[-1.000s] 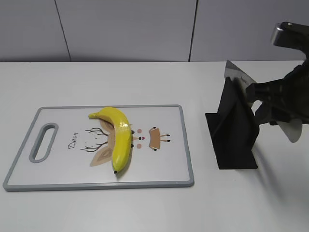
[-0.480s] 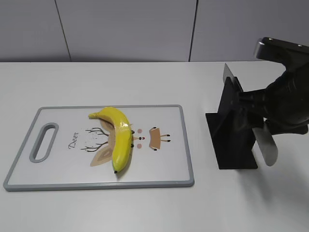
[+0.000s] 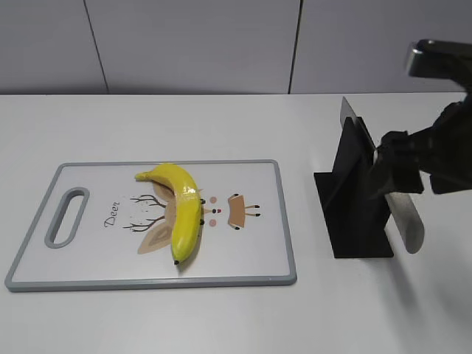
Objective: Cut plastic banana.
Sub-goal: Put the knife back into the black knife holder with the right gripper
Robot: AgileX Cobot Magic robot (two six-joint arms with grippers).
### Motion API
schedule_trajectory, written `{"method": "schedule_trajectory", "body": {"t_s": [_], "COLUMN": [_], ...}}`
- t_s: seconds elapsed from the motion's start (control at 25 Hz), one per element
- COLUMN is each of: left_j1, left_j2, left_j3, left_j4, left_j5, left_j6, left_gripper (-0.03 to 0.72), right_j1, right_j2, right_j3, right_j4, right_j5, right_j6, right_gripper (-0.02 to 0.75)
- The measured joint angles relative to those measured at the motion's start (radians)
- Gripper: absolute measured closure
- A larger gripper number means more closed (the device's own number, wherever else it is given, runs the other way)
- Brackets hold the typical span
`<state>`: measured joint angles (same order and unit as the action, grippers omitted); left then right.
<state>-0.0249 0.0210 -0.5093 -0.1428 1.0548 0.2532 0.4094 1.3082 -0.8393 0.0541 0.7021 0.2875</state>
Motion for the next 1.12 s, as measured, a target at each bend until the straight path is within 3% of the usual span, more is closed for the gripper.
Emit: {"method": "schedule_trajectory", "body": {"t_s": [0.24,0.52,0.76,1.12], "left_j1": [0.0,0.0,0.0,0.0], "left_j2": [0.0,0.0,0.0,0.0], "left_j3": [0.0,0.0,0.0,0.0], "left_j4": [0.0,-0.001,-0.001,-0.001], "left_j5": [0.0,-0.001,-0.001,-0.001], "left_j6": [0.0,0.0,0.0,0.0], "left_gripper": [0.189,0.193,0.207,0.207], "right_j1": [0.0,0.0,0.0,0.0], "right_j2": [-0.232,-0.809,-1.102,-1.183], "right_j3": [0.045,0.445,0.454,0.412], "right_j4": [-0.005,0.022,0.023,0.06], "right_j5": [0.102,-0.007,-0.034,0.069], "right_j6": [-0.18,-0.321,-0.345,-0.364], "right_gripper": [0.077,0.087,0.146,0.156]}}
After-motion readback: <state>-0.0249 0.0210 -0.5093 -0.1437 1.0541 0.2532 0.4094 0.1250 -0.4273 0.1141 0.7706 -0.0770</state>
